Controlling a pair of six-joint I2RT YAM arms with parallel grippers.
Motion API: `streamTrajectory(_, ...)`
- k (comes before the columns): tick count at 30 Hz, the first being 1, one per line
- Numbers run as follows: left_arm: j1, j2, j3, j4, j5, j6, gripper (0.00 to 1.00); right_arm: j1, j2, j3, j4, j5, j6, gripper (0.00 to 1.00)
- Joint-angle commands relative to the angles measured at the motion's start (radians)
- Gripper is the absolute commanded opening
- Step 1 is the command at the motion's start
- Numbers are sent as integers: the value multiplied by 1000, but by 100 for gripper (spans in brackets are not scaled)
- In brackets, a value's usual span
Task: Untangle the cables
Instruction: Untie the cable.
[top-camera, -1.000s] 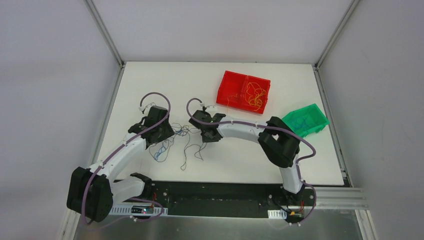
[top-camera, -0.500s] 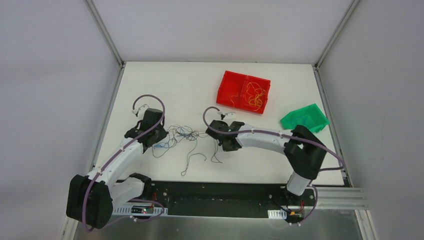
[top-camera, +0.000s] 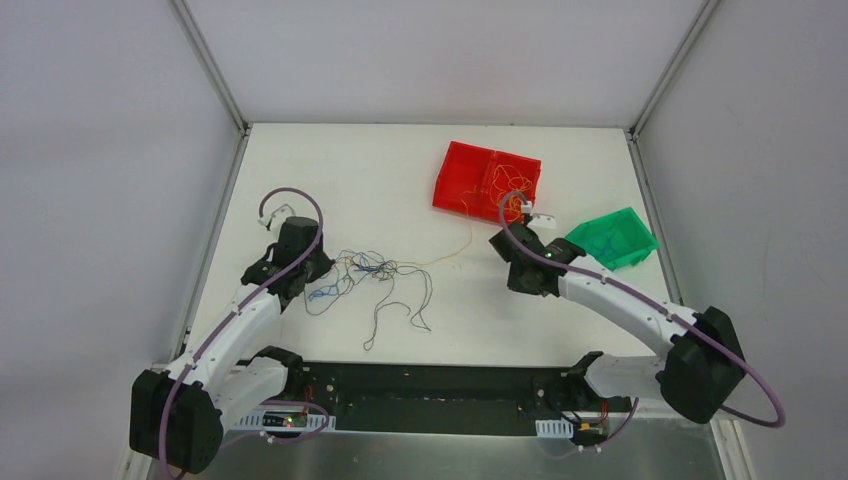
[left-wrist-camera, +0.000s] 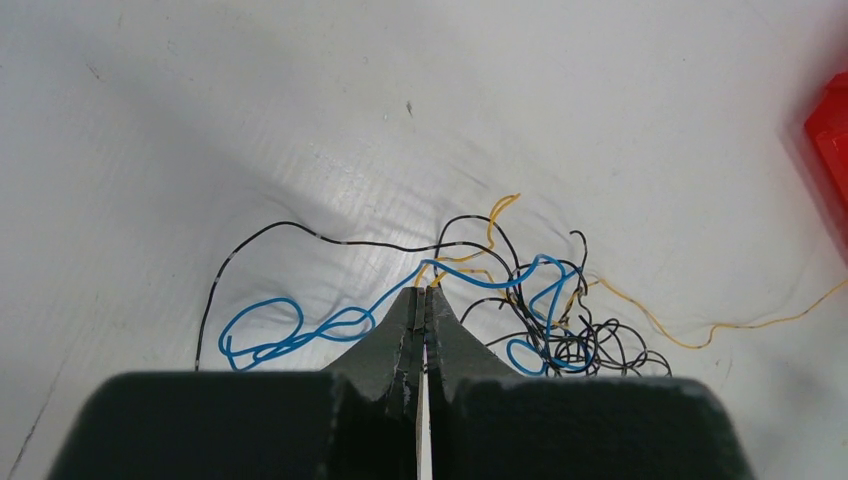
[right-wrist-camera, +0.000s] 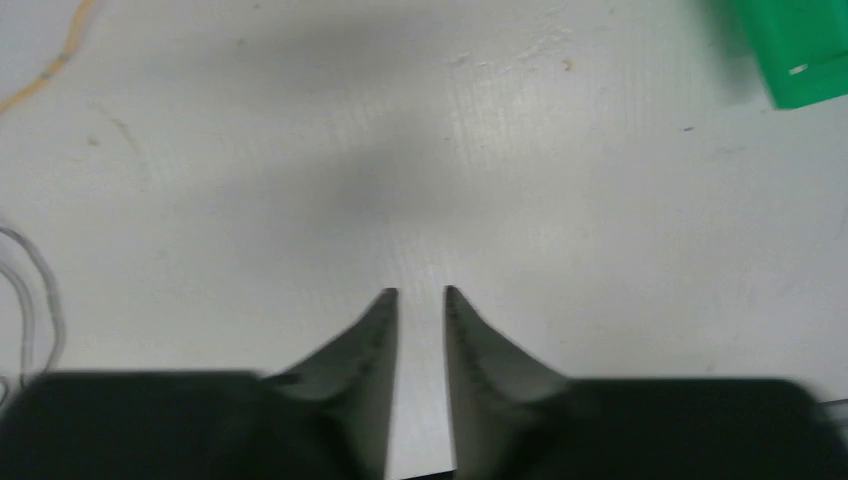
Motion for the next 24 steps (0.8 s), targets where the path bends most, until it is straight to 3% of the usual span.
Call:
streamTrajectory(1,6,2,44,24,61,17,0,15,-70,3,76,-165,-37,42)
streamTrajectory(3,6,15,55,23,80,24,0,56,-45,33,115,-186,-18,63)
streamTrajectory(5,6,20,60,23,86,23,0,126,33,113,105,-145,1,69)
streamTrajectory(12,6,-1,57,23,91,24,0,293,350,377,102,-109,29,72)
streamTrajectory(24,6,9,39,24,150,46,4,345,637,524,85,-89,41,65)
